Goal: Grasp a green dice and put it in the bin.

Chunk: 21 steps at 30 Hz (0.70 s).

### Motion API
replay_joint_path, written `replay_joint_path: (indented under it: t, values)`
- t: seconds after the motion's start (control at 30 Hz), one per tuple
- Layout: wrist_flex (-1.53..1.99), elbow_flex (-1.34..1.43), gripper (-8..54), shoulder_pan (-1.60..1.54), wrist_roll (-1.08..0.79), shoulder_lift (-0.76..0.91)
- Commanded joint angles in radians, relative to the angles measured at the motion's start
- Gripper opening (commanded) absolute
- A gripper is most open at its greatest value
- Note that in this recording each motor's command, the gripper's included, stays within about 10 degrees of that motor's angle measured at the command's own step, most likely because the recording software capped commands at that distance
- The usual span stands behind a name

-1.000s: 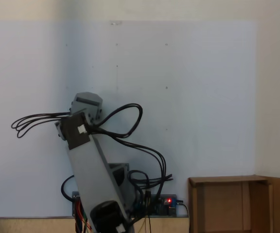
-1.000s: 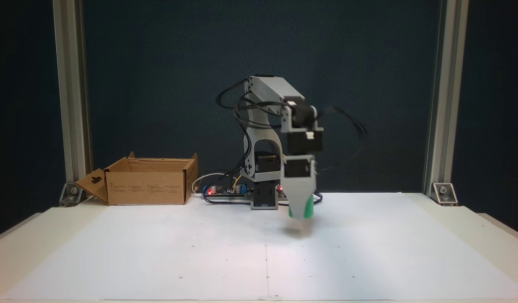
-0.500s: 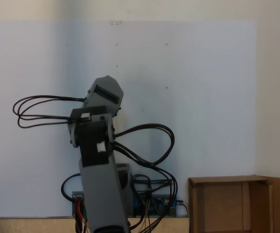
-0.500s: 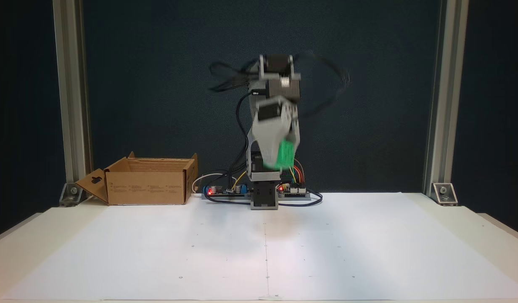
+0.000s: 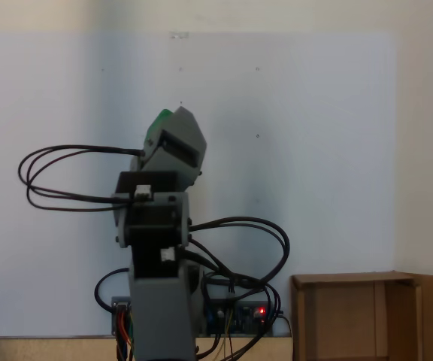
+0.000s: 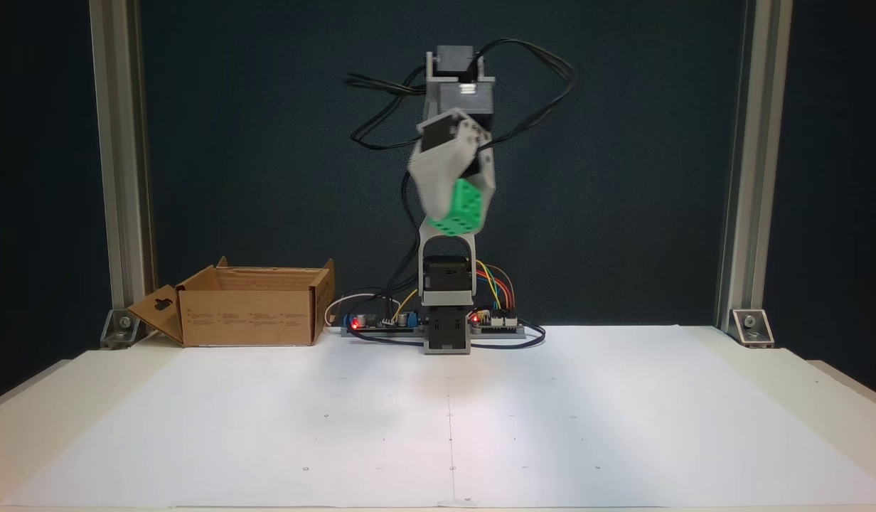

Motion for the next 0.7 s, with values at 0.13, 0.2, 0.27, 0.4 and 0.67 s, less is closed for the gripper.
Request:
replay_joint_path:
  t: [0.13, 0.2, 0.27, 0.4, 0.67]
  values:
    - [-0.002, -0.055, 11.8, 0.265, -0.271, 0.029]
    - [0.003, -0.057, 11.8, 0.328, -0.339, 0.051]
    - [0.003, -0.055, 11.8, 0.385, -0.405, 0.067]
    - [0.011, -0.055, 11.8, 0.5, -0.489, 0.086]
    - [0.071, -0.055, 11.8, 0.778, -0.624, 0.097]
